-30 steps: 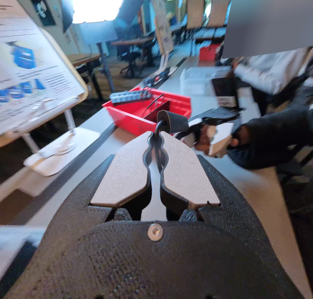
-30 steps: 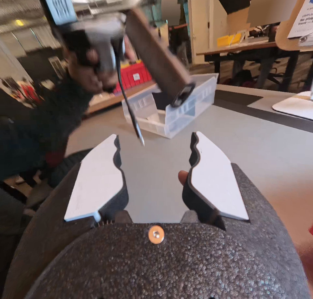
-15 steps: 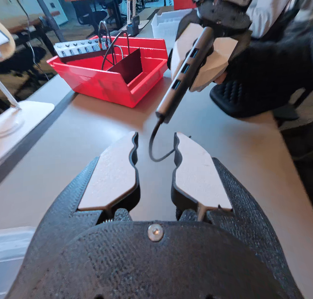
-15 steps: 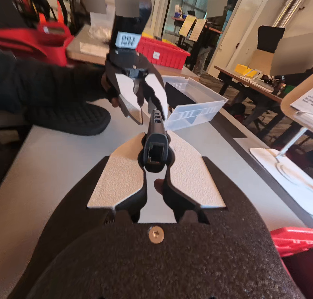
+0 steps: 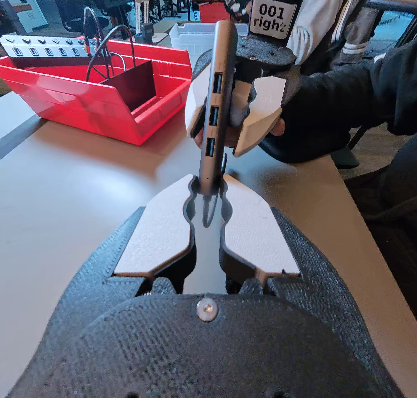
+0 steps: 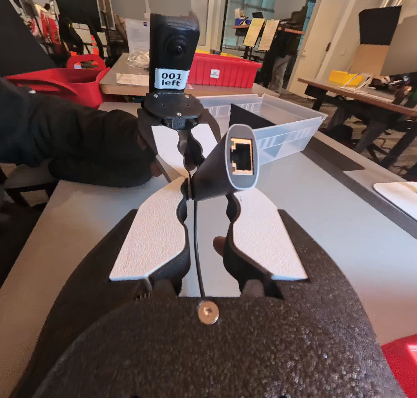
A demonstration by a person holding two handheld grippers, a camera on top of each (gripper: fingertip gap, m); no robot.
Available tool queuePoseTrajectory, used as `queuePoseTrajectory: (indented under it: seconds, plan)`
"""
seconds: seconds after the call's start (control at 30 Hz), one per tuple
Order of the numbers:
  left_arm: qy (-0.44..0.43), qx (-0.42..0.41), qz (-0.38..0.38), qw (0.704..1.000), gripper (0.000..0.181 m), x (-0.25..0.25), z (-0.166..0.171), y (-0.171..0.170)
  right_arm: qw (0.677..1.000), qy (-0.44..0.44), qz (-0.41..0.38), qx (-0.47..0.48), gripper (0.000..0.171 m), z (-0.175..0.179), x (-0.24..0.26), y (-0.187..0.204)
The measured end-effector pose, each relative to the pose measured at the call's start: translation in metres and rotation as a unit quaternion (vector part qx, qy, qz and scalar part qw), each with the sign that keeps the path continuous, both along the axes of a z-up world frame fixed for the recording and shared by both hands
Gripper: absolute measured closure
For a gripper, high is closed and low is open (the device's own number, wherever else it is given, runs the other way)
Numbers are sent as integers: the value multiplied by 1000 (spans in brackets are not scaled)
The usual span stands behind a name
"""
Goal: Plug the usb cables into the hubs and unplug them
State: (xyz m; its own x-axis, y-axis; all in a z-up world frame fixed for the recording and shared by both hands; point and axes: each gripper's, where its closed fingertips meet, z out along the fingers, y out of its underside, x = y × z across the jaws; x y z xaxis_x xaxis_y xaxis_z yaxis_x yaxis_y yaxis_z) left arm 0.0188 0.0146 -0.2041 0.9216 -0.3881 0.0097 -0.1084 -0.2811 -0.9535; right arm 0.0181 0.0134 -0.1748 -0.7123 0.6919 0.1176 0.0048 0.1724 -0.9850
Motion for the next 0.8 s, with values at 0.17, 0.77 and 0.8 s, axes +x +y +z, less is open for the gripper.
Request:
queuePoseTrajectory:
  seconds: [0.17,0.77,0.8]
  plan:
    - [77,-18,-16,997,163,6,-17,-2,997,20,12,80,143,-19,3,-7]
    - [162,-25,14,986,163,-9,-26,-5,940,146,-48,305,152,-39,1,-5]
    - [162,-26,14,986,163,-9,-26,-5,937,146,-53,313,152,-41,0,-3]
